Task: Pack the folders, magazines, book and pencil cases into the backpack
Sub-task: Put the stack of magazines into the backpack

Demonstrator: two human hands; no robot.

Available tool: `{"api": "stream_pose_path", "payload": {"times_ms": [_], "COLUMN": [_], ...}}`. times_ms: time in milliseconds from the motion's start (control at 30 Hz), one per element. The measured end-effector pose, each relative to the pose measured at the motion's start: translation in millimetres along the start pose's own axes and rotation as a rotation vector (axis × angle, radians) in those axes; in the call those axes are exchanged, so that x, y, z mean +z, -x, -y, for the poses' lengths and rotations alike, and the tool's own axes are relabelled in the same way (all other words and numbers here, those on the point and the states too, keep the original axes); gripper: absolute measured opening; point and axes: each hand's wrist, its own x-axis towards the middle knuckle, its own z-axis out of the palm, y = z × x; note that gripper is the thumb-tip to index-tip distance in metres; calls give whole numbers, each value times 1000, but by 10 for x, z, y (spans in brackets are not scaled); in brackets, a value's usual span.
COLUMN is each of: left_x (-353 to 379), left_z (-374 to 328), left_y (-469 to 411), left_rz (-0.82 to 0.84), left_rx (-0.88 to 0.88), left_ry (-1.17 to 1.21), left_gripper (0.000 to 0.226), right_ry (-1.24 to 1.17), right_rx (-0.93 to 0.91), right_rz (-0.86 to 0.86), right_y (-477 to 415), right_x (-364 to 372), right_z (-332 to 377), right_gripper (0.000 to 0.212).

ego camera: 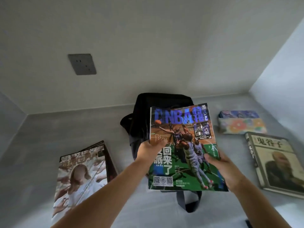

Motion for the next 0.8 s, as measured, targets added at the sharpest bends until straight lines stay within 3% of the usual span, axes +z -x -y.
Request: {"api": "stream_pose_path", "payload": {"times_ms": [100,233,267,333,400,533,700,800], "left_x": [143,104,85,51,69,146,89,105], "left_z": [-97,-104,-102,-144,-223,-423,-810,-978], "left_y": [-84,-407,-511,-716,-887,-1030,-1103,-1086], "left_rz": [36,-206,-216,-141,-79,-6,-248,-258], "left_rx": [201,705,778,778,751,606,345,358], "left_ry": [-290,-833,-1050,-1384,-1494,-1286,-669,-572], "left_gripper": [48,26,40,67,69,30,43,47], "right_ry": [-111,-198,-210,-212,-206,-252,-354,-386], "right_rx": [89,183,205,254,301,360,361,351], "right_rz": [-73,-125,-127,-140,-142,-71,23,114], "right_y": [167,373,416,486,527,568,509,410], "right_x": [-274,-554,-604,-668,-705,-662,-507,-393], "right_z": [-115,-224,-250,-297,-367,-479,-499,-465], "right_gripper": [21,20,20,18,18,25,41,39]}}
